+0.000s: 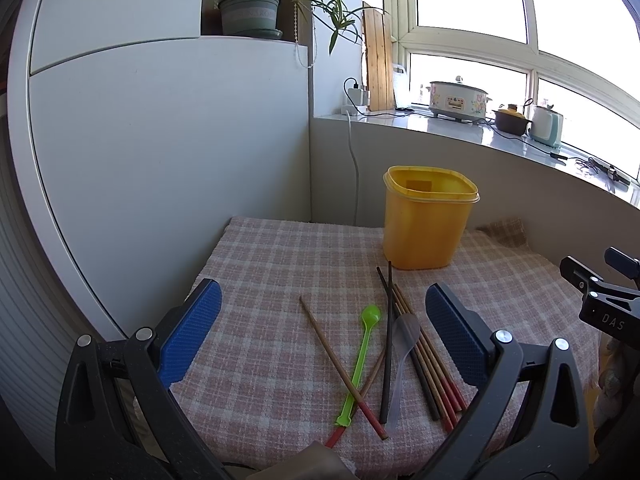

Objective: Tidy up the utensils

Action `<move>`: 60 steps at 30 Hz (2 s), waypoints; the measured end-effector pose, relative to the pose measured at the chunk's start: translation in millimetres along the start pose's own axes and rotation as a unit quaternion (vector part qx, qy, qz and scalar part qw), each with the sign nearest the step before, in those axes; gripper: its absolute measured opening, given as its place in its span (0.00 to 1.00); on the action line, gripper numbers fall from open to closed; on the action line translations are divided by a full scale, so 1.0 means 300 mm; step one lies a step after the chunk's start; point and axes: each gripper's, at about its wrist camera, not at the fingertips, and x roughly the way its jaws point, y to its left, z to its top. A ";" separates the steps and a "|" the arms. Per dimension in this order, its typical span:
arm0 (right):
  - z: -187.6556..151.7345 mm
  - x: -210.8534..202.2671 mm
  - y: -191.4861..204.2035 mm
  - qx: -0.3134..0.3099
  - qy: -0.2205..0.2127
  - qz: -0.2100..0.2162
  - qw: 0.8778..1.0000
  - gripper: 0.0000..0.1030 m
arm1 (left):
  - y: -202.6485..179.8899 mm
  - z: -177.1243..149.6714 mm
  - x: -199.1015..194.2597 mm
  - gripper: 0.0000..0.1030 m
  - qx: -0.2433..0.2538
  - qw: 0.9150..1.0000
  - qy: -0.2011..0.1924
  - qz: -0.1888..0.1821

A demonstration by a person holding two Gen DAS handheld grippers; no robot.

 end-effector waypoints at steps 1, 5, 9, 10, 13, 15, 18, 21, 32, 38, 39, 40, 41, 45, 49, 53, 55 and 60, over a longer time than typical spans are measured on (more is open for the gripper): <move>0.001 0.000 0.001 0.000 0.000 0.000 1.000 0.95 | 0.000 0.000 0.000 1.00 0.000 1.000 0.000 0.000; 0.000 0.003 0.000 0.000 0.001 0.000 1.000 0.95 | 0.000 -0.003 0.001 1.00 0.000 1.000 0.000 0.000; -0.002 0.006 0.001 0.001 0.002 0.000 1.000 0.95 | 0.001 -0.002 0.001 1.00 -0.001 1.000 0.000 0.000; -0.004 0.008 0.001 0.001 0.002 0.001 1.000 0.95 | 0.000 -0.004 0.001 1.00 0.000 1.000 0.000 0.001; -0.010 0.014 0.000 0.001 0.004 0.001 1.000 0.95 | 0.003 0.003 0.006 1.00 -0.001 1.000 0.002 0.002; -0.013 0.017 0.000 0.001 0.005 0.002 1.000 0.95 | 0.006 -0.004 0.023 1.00 -0.003 1.000 0.004 0.004; -0.018 0.026 0.002 0.002 0.010 0.006 1.000 0.95 | 0.014 -0.008 0.034 1.00 -0.003 1.000 0.007 0.009; -0.025 0.040 0.007 0.000 0.019 0.013 1.000 0.95 | 0.032 -0.012 0.050 1.00 0.001 1.000 0.009 0.018; -0.032 0.080 0.037 -0.011 0.034 0.051 0.998 0.95 | 0.135 -0.039 0.122 1.00 0.012 0.999 0.044 -0.004; -0.046 0.119 0.049 -0.008 0.064 0.099 0.993 0.95 | 0.143 -0.044 0.153 0.92 0.027 0.997 0.063 -0.029; -0.048 0.127 0.053 -0.011 0.069 0.106 0.992 0.95 | 0.142 -0.046 0.161 0.88 0.029 0.997 0.068 -0.031; -0.048 0.137 0.059 -0.015 0.077 0.113 0.991 0.95 | 0.141 -0.047 0.170 0.84 0.030 0.996 0.075 -0.035; -0.050 0.148 0.065 -0.020 0.086 0.119 0.989 0.95 | 0.142 -0.048 0.184 0.77 0.027 0.995 0.085 -0.040; -0.058 0.202 0.092 -0.036 0.133 0.142 0.980 0.93 | 0.147 -0.060 0.244 0.53 0.008 0.988 0.131 -0.078; -0.075 0.267 0.132 -0.043 0.186 0.179 0.965 0.78 | 0.126 -0.081 0.309 0.40 0.005 0.977 0.182 -0.110; -0.096 0.330 0.168 -0.051 0.223 0.187 0.955 0.70 | 0.111 -0.101 0.372 0.39 -0.011 0.964 0.230 -0.133; -0.104 0.355 0.176 -0.047 0.242 0.196 0.949 0.65 | 0.101 -0.107 0.397 0.39 -0.011 0.961 0.244 -0.128; -0.099 0.405 0.196 -0.039 0.276 0.211 0.937 0.57 | 0.101 -0.108 0.472 0.39 -0.048 0.946 0.297 -0.122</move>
